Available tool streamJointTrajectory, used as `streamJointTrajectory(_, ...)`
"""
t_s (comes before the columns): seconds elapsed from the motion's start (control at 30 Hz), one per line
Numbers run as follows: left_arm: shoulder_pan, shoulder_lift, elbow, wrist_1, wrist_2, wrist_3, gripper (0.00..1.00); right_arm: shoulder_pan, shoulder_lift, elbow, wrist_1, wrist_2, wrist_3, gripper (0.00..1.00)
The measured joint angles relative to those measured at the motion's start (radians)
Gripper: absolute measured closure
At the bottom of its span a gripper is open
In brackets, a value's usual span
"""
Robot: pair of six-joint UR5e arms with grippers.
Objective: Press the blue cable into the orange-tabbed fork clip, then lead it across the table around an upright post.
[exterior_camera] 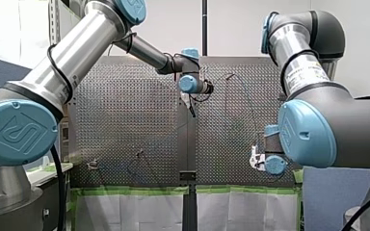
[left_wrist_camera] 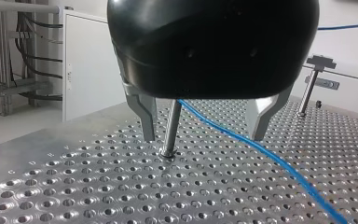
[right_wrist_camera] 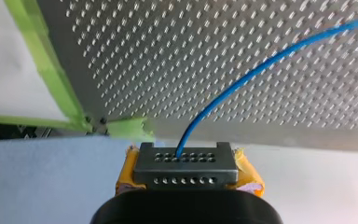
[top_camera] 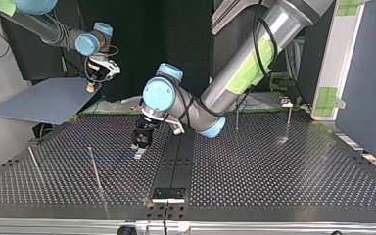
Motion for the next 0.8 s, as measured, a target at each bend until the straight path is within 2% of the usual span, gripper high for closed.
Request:
streamJointTrajectory(0.2, 0.001, 0.000, 0.000, 0.000, 0.000, 0.000, 0.06, -0.010, 0.053, 0.010, -0.053, 0.032, 0.001, 1.00)
streamJointTrajectory(0.4, 0.003, 0.000, 0.000, 0.000, 0.000, 0.000, 0.06, -0.009, 0.091, 0.039, -0.102, 0.040, -0.001, 1.00)
streamJointTrajectory(0.67, 0.005, 0.000, 0.000, 0.000, 0.000, 0.000, 0.06, -0.009, 0.103, 0.067, -0.170, 0.040, 0.002, 1.00)
streamJointTrajectory(0.8, 0.005, 0.000, 0.000, -0.001, 0.000, 0.000, 0.06, -0.009, 0.105, 0.096, -0.208, 0.030, 0.004, 1.00)
